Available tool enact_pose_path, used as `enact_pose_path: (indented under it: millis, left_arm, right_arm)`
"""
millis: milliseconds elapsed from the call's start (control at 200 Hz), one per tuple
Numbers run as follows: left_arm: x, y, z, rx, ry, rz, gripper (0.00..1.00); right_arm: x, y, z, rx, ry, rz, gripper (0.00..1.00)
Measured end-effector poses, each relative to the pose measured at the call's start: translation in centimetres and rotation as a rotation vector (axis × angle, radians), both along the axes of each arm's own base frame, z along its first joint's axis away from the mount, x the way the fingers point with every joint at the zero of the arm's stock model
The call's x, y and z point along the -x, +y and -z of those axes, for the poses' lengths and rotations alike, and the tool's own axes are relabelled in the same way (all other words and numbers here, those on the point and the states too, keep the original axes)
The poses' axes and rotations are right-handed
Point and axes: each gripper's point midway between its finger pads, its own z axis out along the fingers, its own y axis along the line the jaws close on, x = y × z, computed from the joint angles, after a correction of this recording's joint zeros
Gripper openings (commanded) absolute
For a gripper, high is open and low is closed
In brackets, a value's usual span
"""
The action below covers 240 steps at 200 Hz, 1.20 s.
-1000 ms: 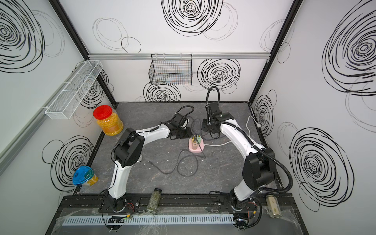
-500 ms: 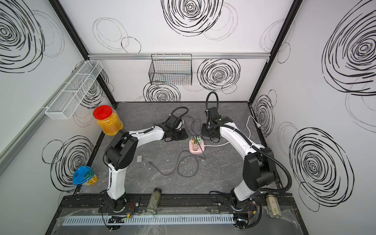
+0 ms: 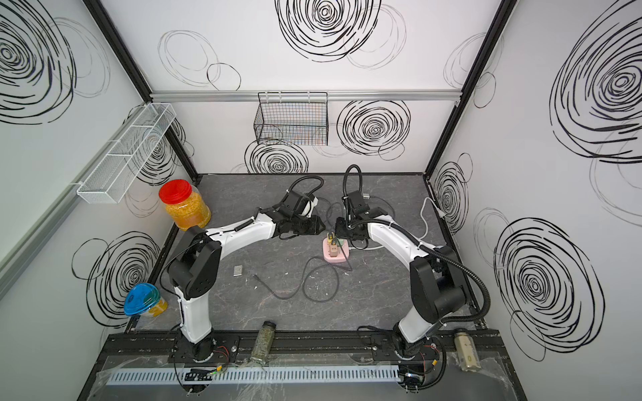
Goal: Charge mp3
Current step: Adjust the plug at the socket.
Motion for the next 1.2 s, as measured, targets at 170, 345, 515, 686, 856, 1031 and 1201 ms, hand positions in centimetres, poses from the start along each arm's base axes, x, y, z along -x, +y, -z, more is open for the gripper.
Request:
enact_pose_path:
  millis: [170,345,515,686,856,1031,1201]
  left_arm:
    - [0.1,-0.5,0.3,-0.013,0.010,0.018,0.35]
    - [0.2,-1.3,0.9,-0.033,0.019,0.038,0.35]
    - [0.6,-1.8,2.1,-0.055,0.047,0.049,0.34]
    - [0.5,-2.5,2.1,-0.061,0.047,0.058,0.34]
    - [0.3,-2.6,2.3,-0.093,0.050,0.050,0.32]
    - [0.3,-2.5,2.4,-0.122,0.049,0.041,0.31]
    - [0.3,-2.5,2.5,-0.142,0.040,0.045,0.32]
  right_arm:
    - [-0.2,-0.1,0.9,0.020,0.011,0.006,0.17]
    - [-0.2,-0.3,1.9,0.051,0.026,0.009,0.17]
    - [-0.2,-0.4,2.0,0.076,0.015,0.015,0.17]
    - [-0.2,-0.5,2.0,0.091,0.008,0.018,0.17]
    - [-0.2,-0.4,2.1,0.104,-0.001,0.017,0.17]
    - [-0.1,-0.3,2.1,0.113,-0.009,0.014,0.17]
    - [-0.1,-0.2,2.1,0.121,-0.014,0.011,0.17]
